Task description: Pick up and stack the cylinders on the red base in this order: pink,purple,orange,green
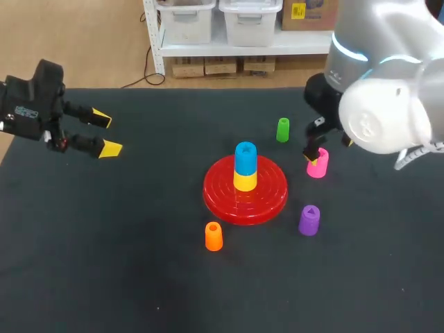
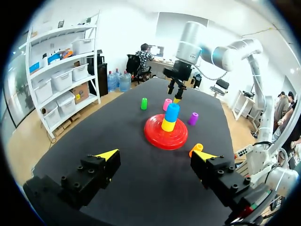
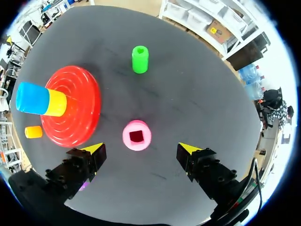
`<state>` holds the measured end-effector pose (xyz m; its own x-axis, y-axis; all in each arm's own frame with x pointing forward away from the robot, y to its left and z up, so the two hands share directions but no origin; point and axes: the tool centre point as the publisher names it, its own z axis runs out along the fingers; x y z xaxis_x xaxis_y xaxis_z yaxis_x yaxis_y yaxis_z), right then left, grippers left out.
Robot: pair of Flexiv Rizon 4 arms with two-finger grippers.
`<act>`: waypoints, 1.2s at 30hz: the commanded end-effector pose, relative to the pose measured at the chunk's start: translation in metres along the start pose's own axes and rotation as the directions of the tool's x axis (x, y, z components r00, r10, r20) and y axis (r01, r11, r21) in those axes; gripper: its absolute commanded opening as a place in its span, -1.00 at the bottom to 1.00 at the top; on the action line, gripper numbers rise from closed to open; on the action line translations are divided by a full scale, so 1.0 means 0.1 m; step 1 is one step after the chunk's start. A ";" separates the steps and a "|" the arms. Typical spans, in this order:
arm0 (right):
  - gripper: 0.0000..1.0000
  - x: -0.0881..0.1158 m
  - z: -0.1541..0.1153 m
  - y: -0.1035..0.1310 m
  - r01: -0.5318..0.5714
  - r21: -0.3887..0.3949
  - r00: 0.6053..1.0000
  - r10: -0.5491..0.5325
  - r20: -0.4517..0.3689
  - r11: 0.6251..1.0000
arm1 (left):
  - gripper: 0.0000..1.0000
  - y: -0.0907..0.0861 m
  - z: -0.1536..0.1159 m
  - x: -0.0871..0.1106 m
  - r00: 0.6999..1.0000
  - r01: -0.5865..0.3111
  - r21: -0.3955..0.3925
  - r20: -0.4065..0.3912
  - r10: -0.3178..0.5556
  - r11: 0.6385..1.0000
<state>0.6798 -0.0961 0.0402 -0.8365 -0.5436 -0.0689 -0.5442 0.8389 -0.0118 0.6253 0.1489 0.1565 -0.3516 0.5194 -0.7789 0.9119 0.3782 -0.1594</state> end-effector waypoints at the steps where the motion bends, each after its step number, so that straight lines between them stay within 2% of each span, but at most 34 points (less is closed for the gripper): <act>1: 1.00 -0.06 0.03 0.03 0.000 -0.026 1.000 -0.001 -0.026 1.000 | 1.00 0.00 0.00 0.02 1.000 -0.003 -0.001 0.006 0.003 1.000; 9: 1.00 -0.05 0.10 0.06 -0.026 -0.045 0.999 0.024 -0.038 0.999 | 1.00 0.00 0.00 0.02 1.000 -0.003 -0.001 0.006 0.003 1.000; 10: 0.93 -0.04 0.11 0.07 -0.027 -0.047 0.999 0.025 -0.038 0.999 | 1.00 0.00 0.00 0.02 1.000 -0.003 -0.001 0.006 0.003 1.000; 12: 0.63 -0.03 0.12 0.07 -0.031 -0.048 0.999 0.029 -0.039 0.998 | 1.00 0.00 0.00 0.02 1.000 -0.003 -0.001 0.006 0.003 1.000; 16: 0.36 -0.04 0.15 0.09 -0.037 -0.051 0.999 0.035 -0.039 0.998 | 1.00 0.00 0.00 0.02 1.000 -0.003 -0.001 0.006 0.003 1.000; 18: 0.03 -0.05 0.15 0.10 -0.039 -0.051 0.999 0.037 -0.039 0.998 | 1.00 0.00 0.00 0.02 1.000 -0.003 -0.001 0.006 0.003 1.000; 22: -0.18 -0.07 0.17 0.11 -0.039 -0.050 0.998 0.037 -0.041 0.998 | 1.00 0.00 0.00 0.02 1.000 -0.003 -0.001 0.006 0.003 1.000; 24: -0.47 -0.07 0.17 0.11 -0.041 -0.049 0.998 0.039 -0.041 0.998 | 1.00 0.00 0.00 0.02 1.000 -0.003 -0.001 0.006 0.003 1.000; 26: -0.64 -0.08 0.17 0.10 -0.040 -0.046 0.998 0.039 -0.042 0.998 | 1.00 0.00 0.00 0.02 1.000 -0.003 -0.001 0.006 0.003 1.000; 28: -0.69 -0.09 0.17 0.09 -0.038 -0.037 0.998 0.036 -0.044 0.999 | 1.00 0.00 0.00 0.02 1.000 -0.003 -0.001 0.006 0.003 1.000; 30: -0.64 -0.09 0.17 0.08 -0.036 -0.031 0.998 0.035 -0.046 0.999 | 1.00 0.00 0.00 0.02 1.000 -0.003 -0.001 0.006 0.003 1.000; 34: 0.15 -0.09 0.16 0.06 -0.037 -0.025 0.998 0.036 -0.048 0.999 | 1.00 0.00 0.00 0.02 1.000 -0.003 -0.001 0.006 0.003 1.000; 35: 0.39 -0.09 0.16 0.06 -0.038 -0.024 0.998 0.036 -0.048 0.999 | 1.00 0.00 0.00 0.02 1.000 -0.003 -0.001 0.006 0.003 1.000; 36: 0.71 -0.09 0.16 0.05 -0.038 -0.023 0.998 0.037 -0.048 0.999 | 1.00 0.00 0.00 0.02 1.000 -0.003 -0.001 0.006 0.003 1.000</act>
<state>0.6854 -0.0861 0.0245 -0.8574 -0.5143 -0.0204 -0.5146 0.8573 0.0160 0.6252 0.1488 0.1566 -0.3516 0.5194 -0.7789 0.9119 0.3782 -0.1594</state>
